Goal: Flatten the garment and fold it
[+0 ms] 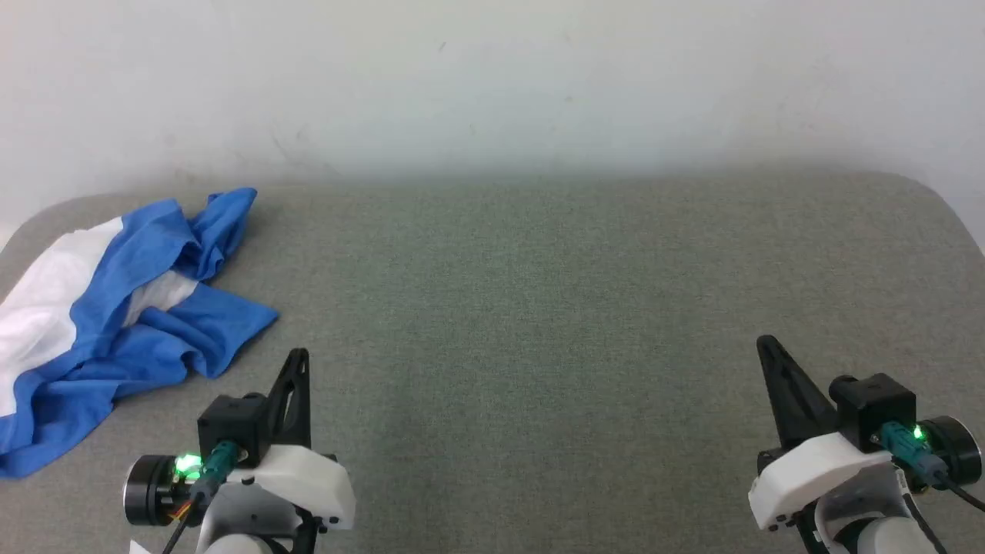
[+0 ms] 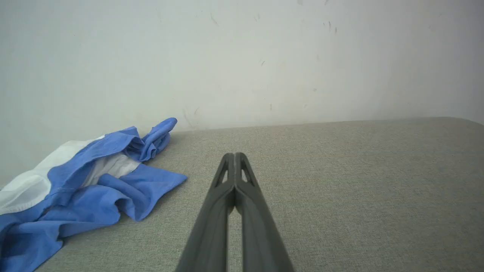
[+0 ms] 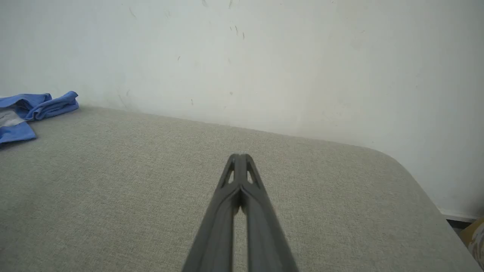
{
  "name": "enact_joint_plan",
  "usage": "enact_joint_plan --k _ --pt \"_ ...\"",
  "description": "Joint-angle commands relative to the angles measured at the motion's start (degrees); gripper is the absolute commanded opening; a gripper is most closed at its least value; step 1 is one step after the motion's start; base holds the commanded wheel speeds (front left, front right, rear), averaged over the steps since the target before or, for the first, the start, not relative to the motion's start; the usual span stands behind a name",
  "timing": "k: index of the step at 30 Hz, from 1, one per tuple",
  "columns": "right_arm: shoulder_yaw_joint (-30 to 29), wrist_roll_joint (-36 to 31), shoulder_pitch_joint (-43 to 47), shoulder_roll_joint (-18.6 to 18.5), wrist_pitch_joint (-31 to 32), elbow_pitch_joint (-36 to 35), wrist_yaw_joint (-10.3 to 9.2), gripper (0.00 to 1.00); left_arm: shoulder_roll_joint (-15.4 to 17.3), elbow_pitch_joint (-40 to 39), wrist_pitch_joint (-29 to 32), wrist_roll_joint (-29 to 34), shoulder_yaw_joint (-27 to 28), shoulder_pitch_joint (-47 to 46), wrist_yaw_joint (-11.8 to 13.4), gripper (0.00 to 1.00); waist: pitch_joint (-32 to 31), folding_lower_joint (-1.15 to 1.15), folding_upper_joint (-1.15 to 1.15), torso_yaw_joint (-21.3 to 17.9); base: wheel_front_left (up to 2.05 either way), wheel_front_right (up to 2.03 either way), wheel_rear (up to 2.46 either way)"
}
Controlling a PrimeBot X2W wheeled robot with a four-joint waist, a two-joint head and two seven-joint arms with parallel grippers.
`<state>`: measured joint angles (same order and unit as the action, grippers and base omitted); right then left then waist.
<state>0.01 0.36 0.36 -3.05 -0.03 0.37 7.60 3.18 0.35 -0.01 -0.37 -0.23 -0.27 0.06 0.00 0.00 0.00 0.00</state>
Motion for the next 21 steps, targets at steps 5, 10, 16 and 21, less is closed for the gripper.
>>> enact_joint_plan --k 5,10,16,21 --pt "-0.01 -0.36 -0.36 0.17 0.03 -0.37 -0.11 0.00 -0.30 -0.35 0.01 0.37 0.23 0.27 -0.06 0.00 0.00 0.00 0.00 0.00 0.00 0.00 0.00" --pt "-0.01 -0.36 -0.36 0.17 0.03 -0.37 -0.11 0.00 -0.30 -0.35 0.01 0.37 0.23 0.27 -0.06 0.00 0.00 0.00 0.00 0.00 0.00 0.00 0.00" --pt "-0.01 -0.36 -0.36 0.17 0.03 -0.37 -0.11 0.00 -0.30 -0.35 0.01 0.37 0.23 0.27 -0.06 0.00 0.00 0.00 0.00 0.00 0.00 0.00 0.00" --pt "-0.01 -0.36 -0.36 0.17 0.03 -0.37 -0.11 0.00 -0.30 -0.35 0.01 0.37 0.23 0.27 -0.06 0.00 0.00 0.00 0.00 0.00 0.00 0.00 0.00"
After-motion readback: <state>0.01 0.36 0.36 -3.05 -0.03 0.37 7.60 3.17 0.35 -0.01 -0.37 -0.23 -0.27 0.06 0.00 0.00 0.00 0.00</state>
